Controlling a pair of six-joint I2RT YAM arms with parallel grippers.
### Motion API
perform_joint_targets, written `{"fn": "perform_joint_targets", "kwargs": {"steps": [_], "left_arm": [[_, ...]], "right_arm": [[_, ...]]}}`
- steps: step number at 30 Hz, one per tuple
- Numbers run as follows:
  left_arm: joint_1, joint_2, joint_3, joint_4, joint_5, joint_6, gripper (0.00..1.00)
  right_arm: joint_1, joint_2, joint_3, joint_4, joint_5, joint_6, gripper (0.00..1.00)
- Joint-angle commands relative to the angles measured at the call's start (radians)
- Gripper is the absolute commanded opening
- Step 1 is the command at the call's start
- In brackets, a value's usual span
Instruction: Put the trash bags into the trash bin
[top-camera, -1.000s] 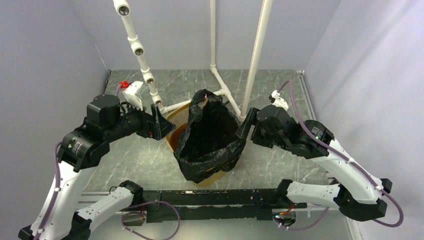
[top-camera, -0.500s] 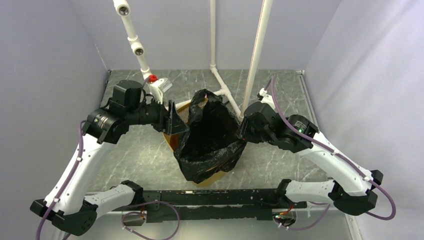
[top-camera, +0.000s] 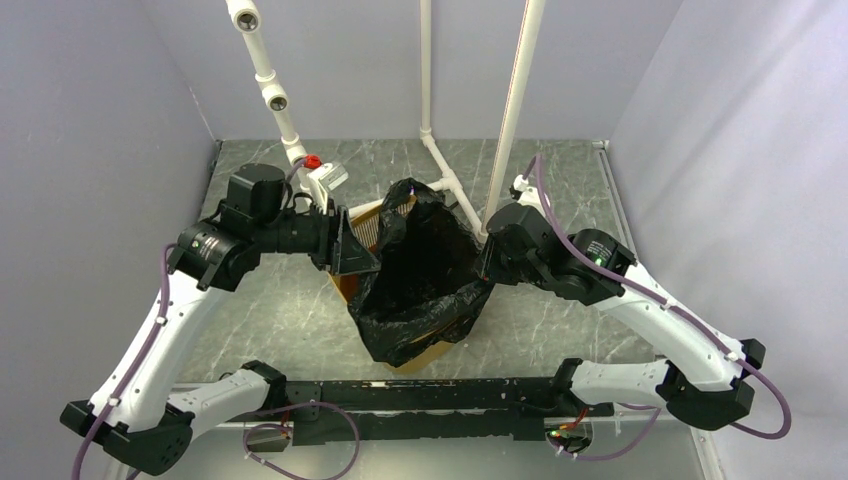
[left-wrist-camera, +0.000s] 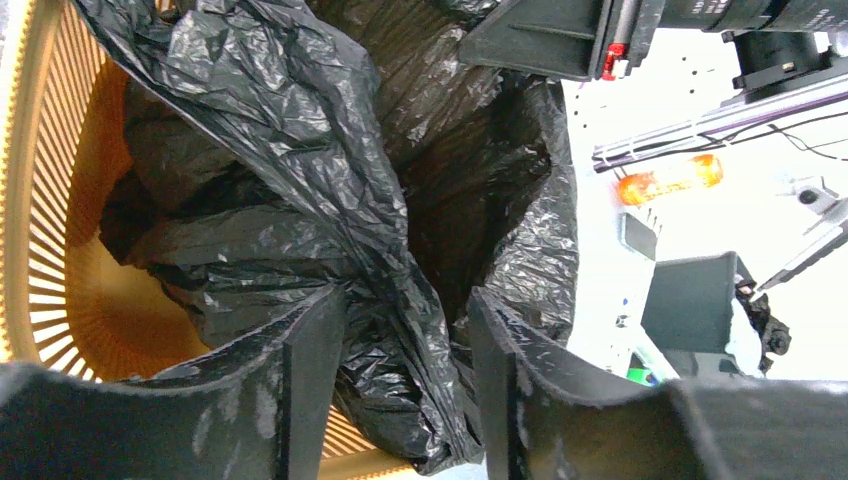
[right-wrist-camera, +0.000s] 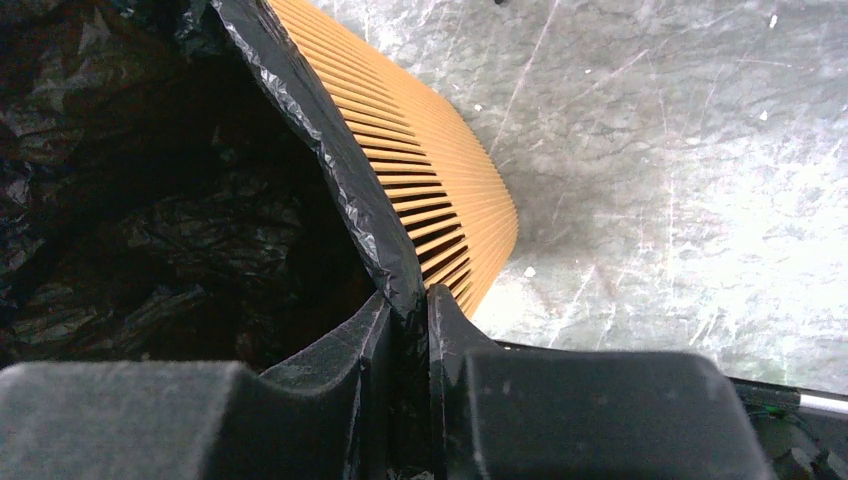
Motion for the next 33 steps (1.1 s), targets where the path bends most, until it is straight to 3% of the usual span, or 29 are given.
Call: {"fn": "perform_joint_targets", "kwargs": {"steps": [1,7,12,24,33], "left_arm": [[0.001,0.001,-0.01,0.007,-0.017,0.016,0.5],[0.001,-0.012,-0.03,0.049,-0.045,-0.002,0.18],[0.001,-0.046,-0.035,0.048,-0.142,-0.017,0.04],[0.002,-0.106,-0.022,-0.006,-0.322,-0.012,0.03],[0.002,-0.135,-0.025,-0.101,-0.551,0.037,0.02]], "right_arm": [[0.004,0.011,0.037,0.064,0.013,-0.019,0.16],[0.005,0.032,0.057,0.055,0.022,-0.048,0.06],[0.003,0.044,0.079,0.062,0.048,-0.092,0.0],[0.002,0.083,0.114,0.061,0.053,-0.173,0.0],[-0.002,0.091,0.117,0.068,0.039,-0.212,0.0]]}}
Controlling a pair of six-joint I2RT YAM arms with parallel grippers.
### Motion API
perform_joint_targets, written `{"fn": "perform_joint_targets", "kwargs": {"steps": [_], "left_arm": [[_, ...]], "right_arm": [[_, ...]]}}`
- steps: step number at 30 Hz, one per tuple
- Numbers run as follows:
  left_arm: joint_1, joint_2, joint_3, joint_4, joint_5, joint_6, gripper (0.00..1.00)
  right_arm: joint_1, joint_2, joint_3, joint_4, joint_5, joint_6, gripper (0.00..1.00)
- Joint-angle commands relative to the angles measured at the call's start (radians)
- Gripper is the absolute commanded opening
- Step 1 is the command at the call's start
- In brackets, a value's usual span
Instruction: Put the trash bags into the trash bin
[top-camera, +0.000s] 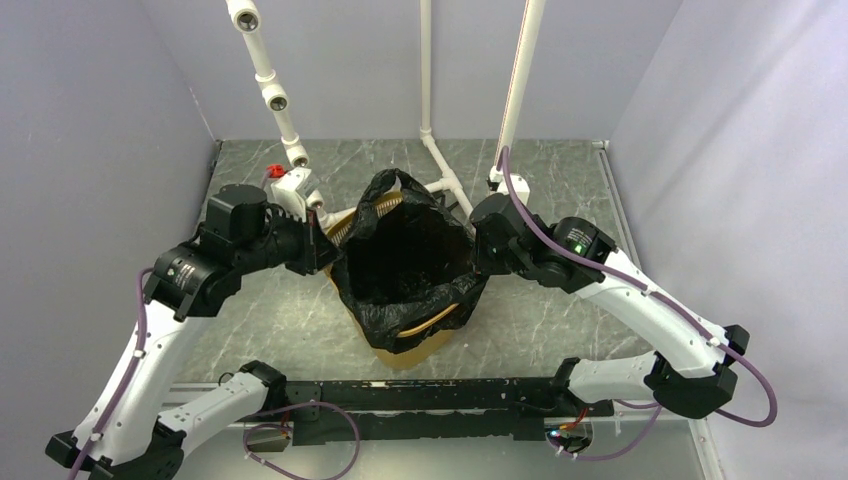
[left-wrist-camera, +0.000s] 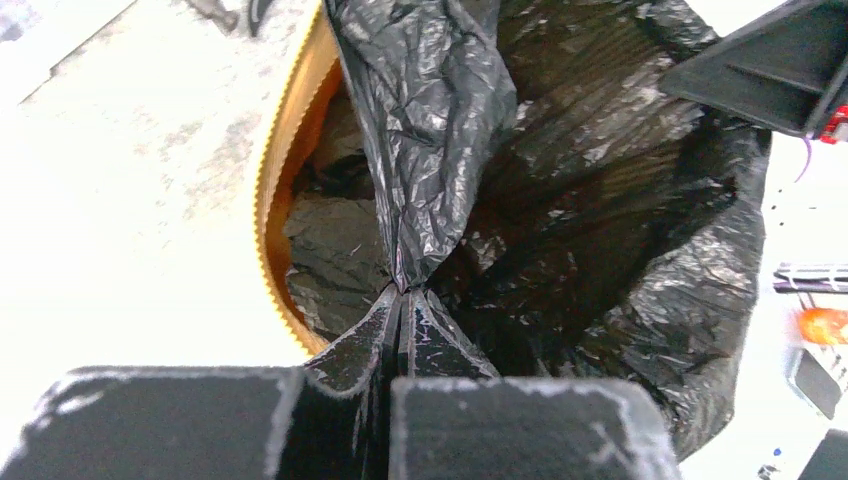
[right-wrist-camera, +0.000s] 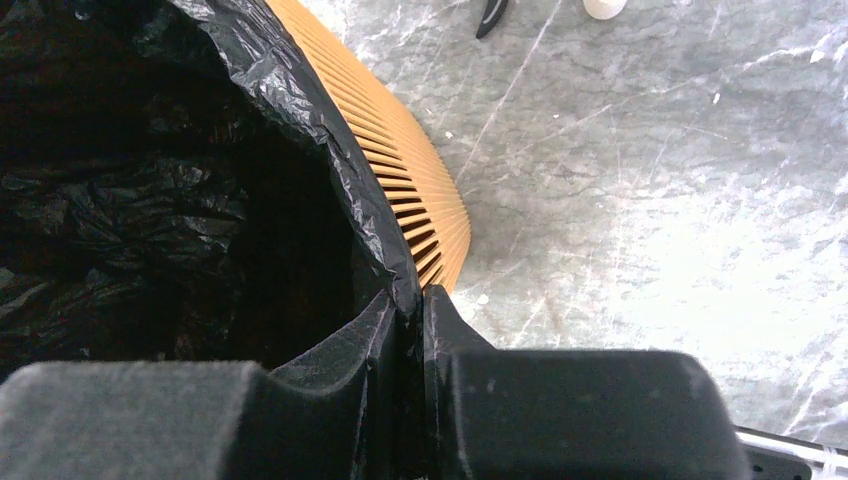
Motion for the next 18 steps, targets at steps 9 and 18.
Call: {"fn": "perform_joint_targets", "kwargs": {"steps": [9,18], "left_arm": [[0.002,-0.032,0.023,-0.08,-0.207,0.071,0.02],[0.002,-0.038,0.082,-0.153,-0.241,0.079,0.03]], "right_arm": [[-0.004,0.016,0.042,0.068,-0.035,-0.042,0.0],[-0.004,0.02,0.047,0.067,-0.028,-0.051,0.0]]}}
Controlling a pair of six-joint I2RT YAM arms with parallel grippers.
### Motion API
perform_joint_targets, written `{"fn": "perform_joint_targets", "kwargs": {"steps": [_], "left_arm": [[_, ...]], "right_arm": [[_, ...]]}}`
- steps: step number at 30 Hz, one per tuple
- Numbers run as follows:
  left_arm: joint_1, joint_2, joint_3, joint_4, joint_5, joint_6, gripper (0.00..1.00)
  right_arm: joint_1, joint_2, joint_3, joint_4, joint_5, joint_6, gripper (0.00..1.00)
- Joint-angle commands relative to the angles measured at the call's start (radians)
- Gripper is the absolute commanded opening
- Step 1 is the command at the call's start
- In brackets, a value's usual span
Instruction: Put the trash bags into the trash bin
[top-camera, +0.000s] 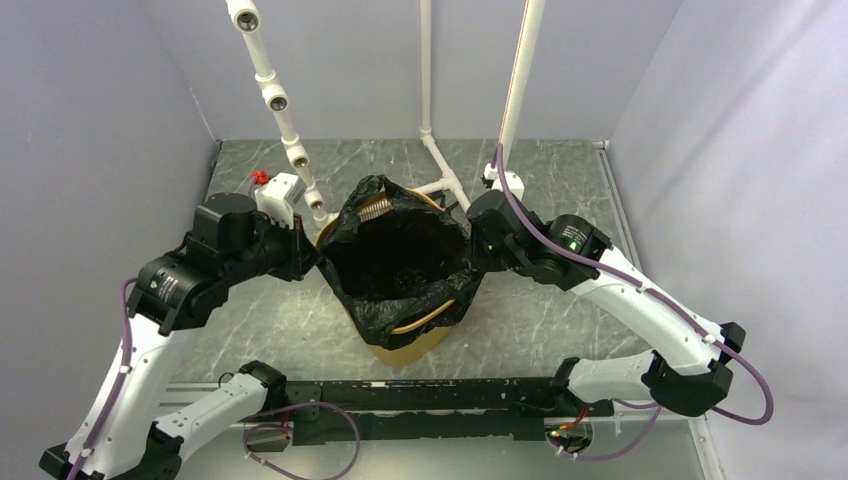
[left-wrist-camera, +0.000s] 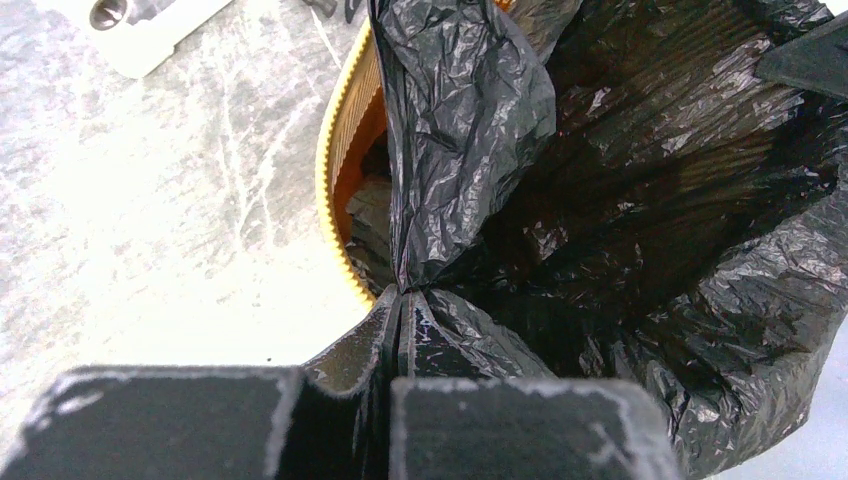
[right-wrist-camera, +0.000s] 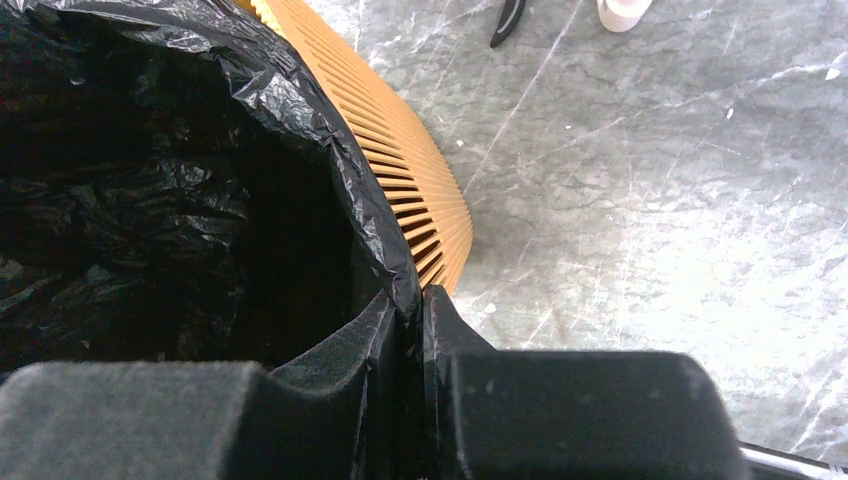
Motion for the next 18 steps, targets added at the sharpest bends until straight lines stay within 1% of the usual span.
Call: {"fn": "perform_joint_targets", "kwargs": {"steps": [1,3,6,8,12,14,18], "left_arm": [[0.003,0.001,0.08,-0.035,-0.046,0.017,0.02],[0.003,0.004,0.108,-0.03,-0.027,0.02,0.02],[0.003,0.026,0.131,-0.1,-0.089,0.033,0.02],[0.003,0.029,0.109,-0.117,-0.105,0.035,0.02],[0.003,0.002,0.038,-0.099,-0.148,0.021,0.02],[0.003,-0.015,0.009,-0.077,-0.179,0.019,0.02],[0.004,-0.03,-0.055,-0.005,-0.199,0.025,0.02]], "right_arm": [[0.0,0.004,0.043,0.035,-0.009,-0.023,0.0],[0.0,0.009,0.045,0.037,-0.01,-0.026,0.0],[0.0,0.011,0.047,0.041,-0.012,-0.028,0.0],[0.0,0.013,0.052,0.043,-0.015,-0.028,0.0],[0.0,0.014,0.06,0.041,-0.016,-0.03,0.0],[0.0,0.014,0.061,0.04,-0.015,-0.028,0.0],[0.0,0.015,0.063,0.046,-0.026,-0.031,0.0]]}}
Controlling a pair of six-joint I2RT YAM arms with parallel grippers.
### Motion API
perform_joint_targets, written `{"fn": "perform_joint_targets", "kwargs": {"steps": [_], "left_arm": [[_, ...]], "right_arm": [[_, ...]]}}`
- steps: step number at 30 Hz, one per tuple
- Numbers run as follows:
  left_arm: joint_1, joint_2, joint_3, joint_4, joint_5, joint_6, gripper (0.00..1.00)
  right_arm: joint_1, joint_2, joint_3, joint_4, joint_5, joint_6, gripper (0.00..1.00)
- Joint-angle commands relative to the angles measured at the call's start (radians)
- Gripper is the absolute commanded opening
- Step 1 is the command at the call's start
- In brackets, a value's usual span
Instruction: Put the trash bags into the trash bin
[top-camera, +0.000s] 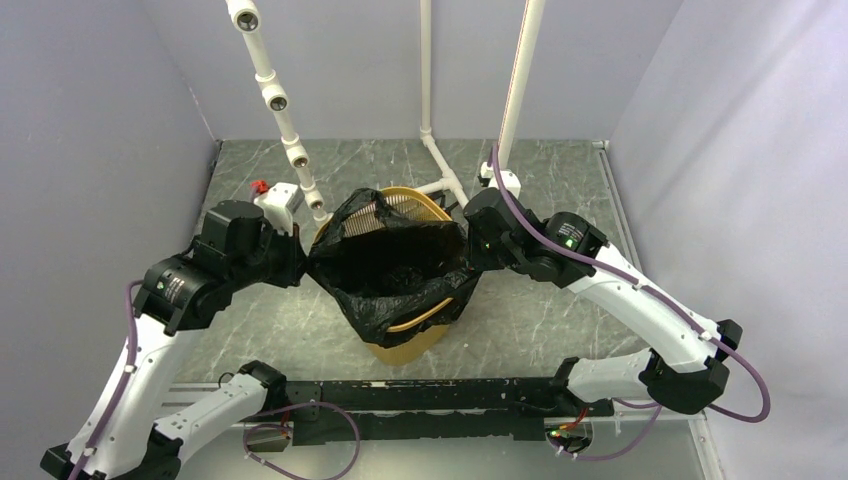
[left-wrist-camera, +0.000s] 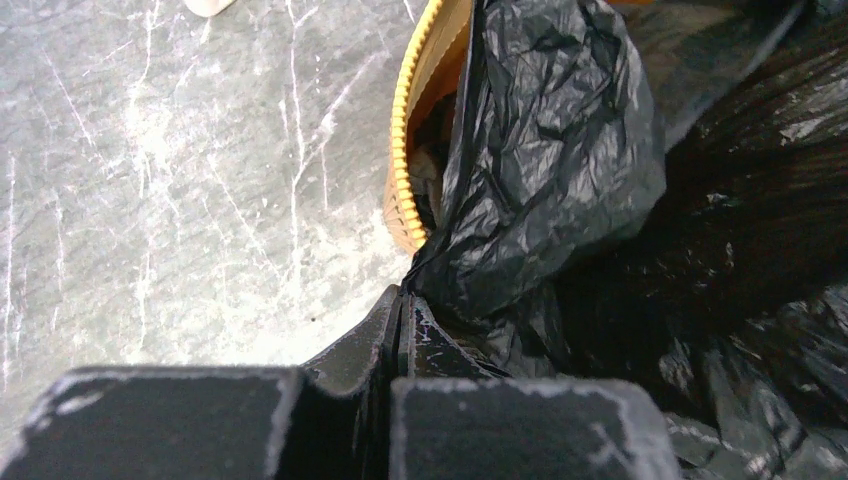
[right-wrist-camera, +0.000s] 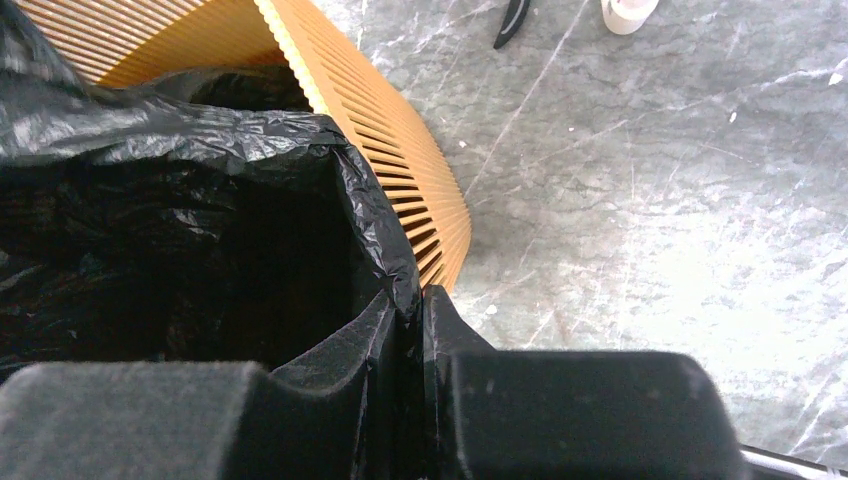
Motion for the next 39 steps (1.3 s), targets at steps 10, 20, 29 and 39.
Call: {"fn": "perform_joint_targets", "kwargs": {"steps": [10,20,29,39], "left_arm": [[0.003,-0.037,-0.174,0.278,0.0,-0.002,0.1],[0.003,-0.138,-0.112,0.132,-0.123,-0.028,0.77],[0.003,-0.182,0.042,0.083,-0.136,-0.013,0.93],[0.003,-0.054,0.204,0.062,0.002,0.04,0.93]], "right_arm": [[0.001,-0.003,0.042,0.096,-0.046,-0.077,0.0],[-0.037,-0.01,0.064,0.125,-0.019,-0.238,0.0],[-0.155,-0.028,0.05,0.194,-0.22,-0.453,0.0],[-0.207,0.079,0.151,0.144,-0.38,-0.738,0.0]]}}
